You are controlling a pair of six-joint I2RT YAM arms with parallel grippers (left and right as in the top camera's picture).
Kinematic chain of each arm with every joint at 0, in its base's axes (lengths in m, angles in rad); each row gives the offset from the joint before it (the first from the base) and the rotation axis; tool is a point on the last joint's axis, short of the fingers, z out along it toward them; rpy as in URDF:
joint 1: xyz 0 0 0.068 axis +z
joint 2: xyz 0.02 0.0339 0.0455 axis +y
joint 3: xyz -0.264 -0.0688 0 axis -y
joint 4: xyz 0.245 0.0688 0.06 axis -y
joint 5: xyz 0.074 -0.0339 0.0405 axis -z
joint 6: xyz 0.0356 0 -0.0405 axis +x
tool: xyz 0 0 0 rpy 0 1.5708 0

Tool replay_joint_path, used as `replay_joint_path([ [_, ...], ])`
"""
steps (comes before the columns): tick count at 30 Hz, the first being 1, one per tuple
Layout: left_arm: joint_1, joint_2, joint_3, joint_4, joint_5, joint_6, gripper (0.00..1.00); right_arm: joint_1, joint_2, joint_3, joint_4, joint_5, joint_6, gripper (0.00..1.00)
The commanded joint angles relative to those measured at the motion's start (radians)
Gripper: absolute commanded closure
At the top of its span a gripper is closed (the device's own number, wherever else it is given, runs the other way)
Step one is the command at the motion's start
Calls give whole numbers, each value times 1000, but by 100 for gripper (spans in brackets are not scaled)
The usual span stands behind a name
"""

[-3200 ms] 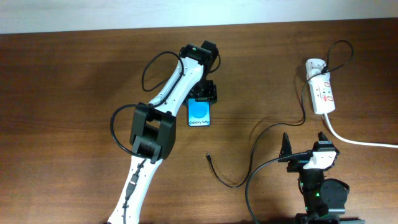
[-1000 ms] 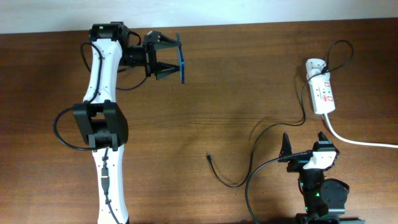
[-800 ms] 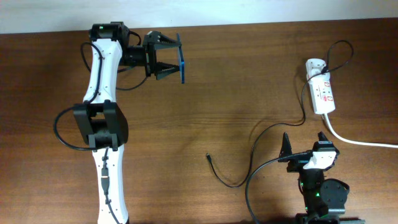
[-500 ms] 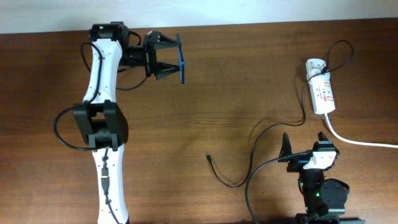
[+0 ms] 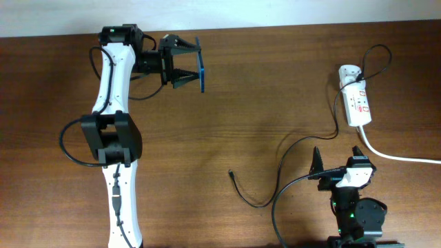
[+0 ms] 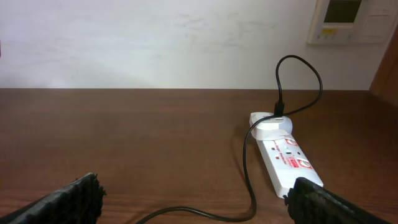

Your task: Plug charger to phone and switch on socket

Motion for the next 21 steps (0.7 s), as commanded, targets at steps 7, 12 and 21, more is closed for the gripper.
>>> replay_joint_path([
  [7, -19, 5, 29, -4, 62, -67, 23, 6, -6, -5, -5, 5, 5, 2],
  [12, -20, 5, 29, -4, 62, -90, 22, 6, -6, -5, -5, 5, 5, 2],
  [21, -20, 5, 29, -4, 62, -90, 23, 6, -6, -5, -4, 5, 5, 2],
])
